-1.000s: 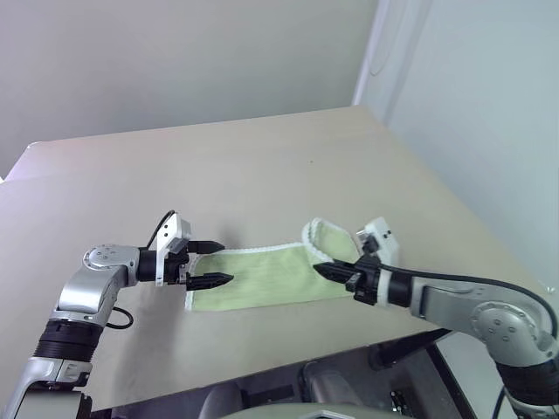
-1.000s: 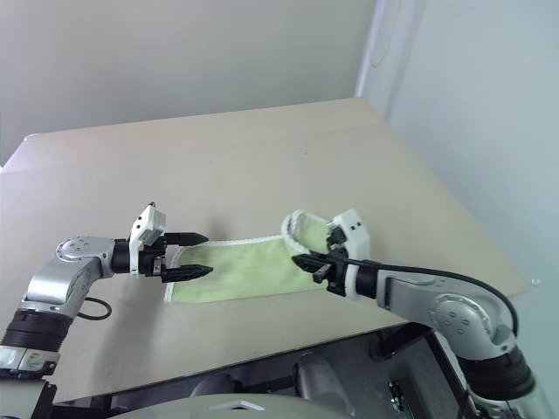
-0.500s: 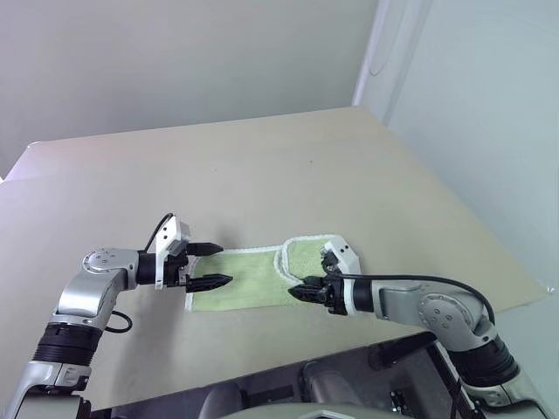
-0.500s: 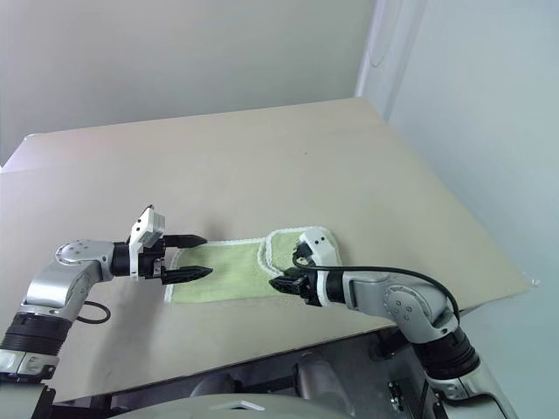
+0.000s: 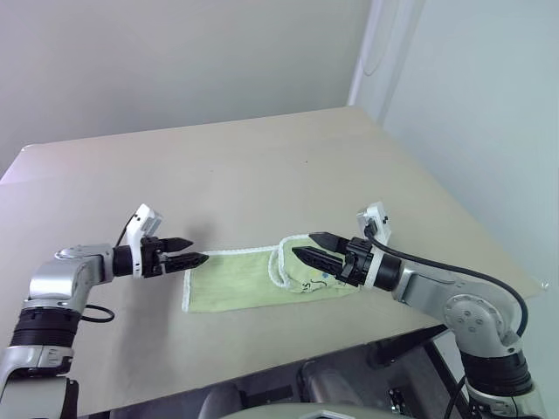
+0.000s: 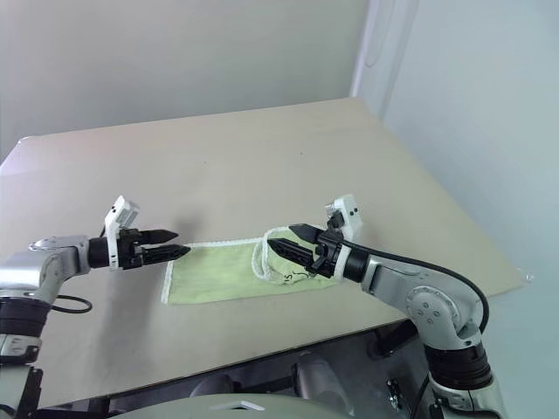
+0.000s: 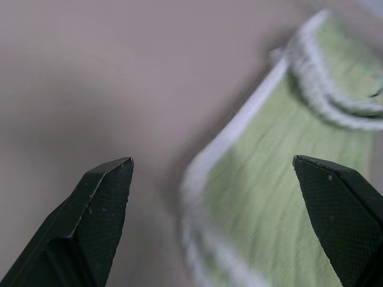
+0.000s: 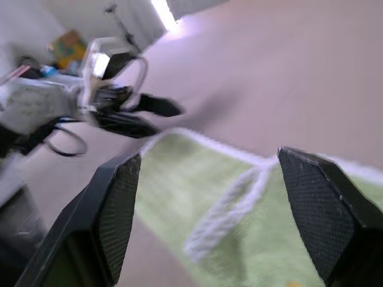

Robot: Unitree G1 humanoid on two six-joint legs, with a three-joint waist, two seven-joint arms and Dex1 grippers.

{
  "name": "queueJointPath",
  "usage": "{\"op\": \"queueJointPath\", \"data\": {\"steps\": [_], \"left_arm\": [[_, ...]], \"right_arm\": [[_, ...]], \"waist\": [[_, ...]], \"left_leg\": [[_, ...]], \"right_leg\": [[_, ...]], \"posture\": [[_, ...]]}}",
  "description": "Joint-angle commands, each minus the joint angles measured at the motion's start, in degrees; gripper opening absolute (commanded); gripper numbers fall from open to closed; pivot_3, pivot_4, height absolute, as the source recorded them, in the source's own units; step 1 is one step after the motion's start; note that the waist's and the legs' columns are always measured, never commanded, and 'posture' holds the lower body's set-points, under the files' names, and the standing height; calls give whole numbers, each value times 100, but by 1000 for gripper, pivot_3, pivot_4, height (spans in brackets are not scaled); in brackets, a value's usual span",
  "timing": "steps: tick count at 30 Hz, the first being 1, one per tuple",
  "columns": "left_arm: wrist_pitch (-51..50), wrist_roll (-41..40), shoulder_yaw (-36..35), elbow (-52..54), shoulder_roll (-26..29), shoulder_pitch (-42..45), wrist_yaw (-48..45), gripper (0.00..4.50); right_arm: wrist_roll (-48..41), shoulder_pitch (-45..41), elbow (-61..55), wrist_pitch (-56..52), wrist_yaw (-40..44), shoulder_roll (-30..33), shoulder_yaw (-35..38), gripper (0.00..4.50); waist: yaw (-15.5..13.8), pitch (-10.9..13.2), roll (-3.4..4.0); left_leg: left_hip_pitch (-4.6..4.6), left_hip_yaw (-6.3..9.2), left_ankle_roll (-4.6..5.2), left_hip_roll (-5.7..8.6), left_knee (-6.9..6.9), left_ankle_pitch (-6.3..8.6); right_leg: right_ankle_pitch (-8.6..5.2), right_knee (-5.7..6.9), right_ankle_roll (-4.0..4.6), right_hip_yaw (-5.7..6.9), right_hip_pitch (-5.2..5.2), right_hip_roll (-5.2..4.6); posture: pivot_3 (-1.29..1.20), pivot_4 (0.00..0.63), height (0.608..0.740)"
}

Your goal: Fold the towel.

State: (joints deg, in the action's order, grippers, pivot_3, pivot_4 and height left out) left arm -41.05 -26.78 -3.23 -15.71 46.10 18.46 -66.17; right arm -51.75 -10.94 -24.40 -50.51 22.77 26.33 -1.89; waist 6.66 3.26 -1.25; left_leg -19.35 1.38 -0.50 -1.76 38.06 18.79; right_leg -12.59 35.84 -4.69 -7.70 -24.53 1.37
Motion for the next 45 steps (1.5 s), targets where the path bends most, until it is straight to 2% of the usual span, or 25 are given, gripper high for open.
{"op": "queueJointPath", "data": {"steps": [1,8,13,19,23,28,40,45], "left_arm": [[-213,37,-30,104,274,-104,-93,4500],[-1058,-68,74,535,669,-468,-132,4500],[-2110,-381,60,914,951,-611,-139,4500],[-3126,-658,115,814,957,-442,38,4500],[-3841,-949,74,708,708,-328,238,4500],[-4386,-1138,-40,584,300,-437,545,4500],[-4770,-1404,-242,782,-397,-487,1042,4500],[-4909,-1504,-340,847,-606,-443,1178,4500]], "right_arm": [[1175,-235,576,714,-23,-214,-638,3817],[2701,-452,1469,1166,233,-278,-1718,3817],[3306,-530,1808,1326,329,-296,-1883,3817],[2716,-539,1263,1066,621,-574,-1233,3817],[2277,-434,754,885,918,-580,-928,3817],[2296,-396,601,788,855,-512,-804,3817],[2280,-324,566,675,634,-579,-540,3817],[2236,-351,570,611,561,-659,-449,3817]], "waist": [[33,0,0],[48,0,-2],[66,-4,-8],[68,-5,-10],[65,-3,-5],[38,-19,19],[-5,-66,94],[-117,-69,98]], "left_leg": [[0,1,-1,0,0,0],[-6,1,-2,1,-1,-1],[0,2,-2,1,-2,-1],[7,7,-3,3,0,-1],[3,14,-3,4,-2,-1],[1,17,-3,11,-4,-1],[9,23,-4,54,0,-1],[10,29,-8,87,1,-4]], "right_leg": [[0,1,0,0,0,-2],[0,6,1,0,-9,-3],[-1,8,2,0,-7,-3],[-2,20,3,1,-4,-2],[-3,19,1,7,-5,-2],[-6,17,-3,9,-2,-11],[-24,12,-27,8,20,-51],[-33,14,-44,8,27,-82]], "posture": [[0,0,740],[0,0,740],[0,0,740],[0,0,740],[0,0,740],[0,0,740],[0,0,740],[0,0,740]]}}
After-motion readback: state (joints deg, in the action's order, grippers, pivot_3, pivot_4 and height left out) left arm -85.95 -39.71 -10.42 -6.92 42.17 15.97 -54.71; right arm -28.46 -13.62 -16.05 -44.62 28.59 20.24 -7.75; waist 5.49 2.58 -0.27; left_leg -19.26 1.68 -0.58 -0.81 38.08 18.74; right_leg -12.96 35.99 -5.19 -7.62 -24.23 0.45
